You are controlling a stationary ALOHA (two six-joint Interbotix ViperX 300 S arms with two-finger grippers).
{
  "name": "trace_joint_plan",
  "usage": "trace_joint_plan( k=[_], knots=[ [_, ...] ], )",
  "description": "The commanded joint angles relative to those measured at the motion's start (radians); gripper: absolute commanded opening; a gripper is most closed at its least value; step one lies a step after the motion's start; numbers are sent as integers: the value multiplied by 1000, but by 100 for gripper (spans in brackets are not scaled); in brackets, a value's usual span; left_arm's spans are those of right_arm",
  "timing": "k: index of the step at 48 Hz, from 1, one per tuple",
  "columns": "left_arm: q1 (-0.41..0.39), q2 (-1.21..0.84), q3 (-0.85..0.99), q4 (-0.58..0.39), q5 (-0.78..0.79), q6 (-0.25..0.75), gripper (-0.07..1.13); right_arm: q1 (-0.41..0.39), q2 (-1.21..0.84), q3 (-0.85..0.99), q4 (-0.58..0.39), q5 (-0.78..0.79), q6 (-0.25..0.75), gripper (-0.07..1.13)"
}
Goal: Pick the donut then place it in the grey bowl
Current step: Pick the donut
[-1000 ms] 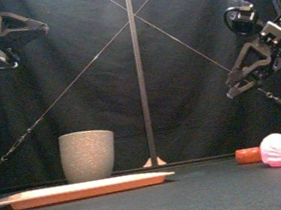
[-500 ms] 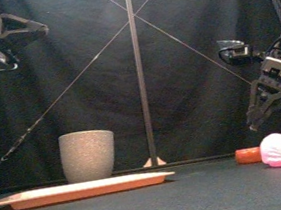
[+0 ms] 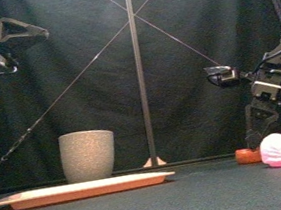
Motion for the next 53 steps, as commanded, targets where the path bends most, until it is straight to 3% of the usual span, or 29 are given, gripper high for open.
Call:
trace_joint_plan(
  k=[1,18,53],
  knots=[
    [2,5,-14,0,-9,2,1,-2,34,-38,-11,0,0,106],
    [8,5,-6,0,-9,0,1,15,120,-101,-12,77,2,105],
    [6,5,-3,0,-9,-3,1,21,46,-95,-5,103,3,104]
  ],
)
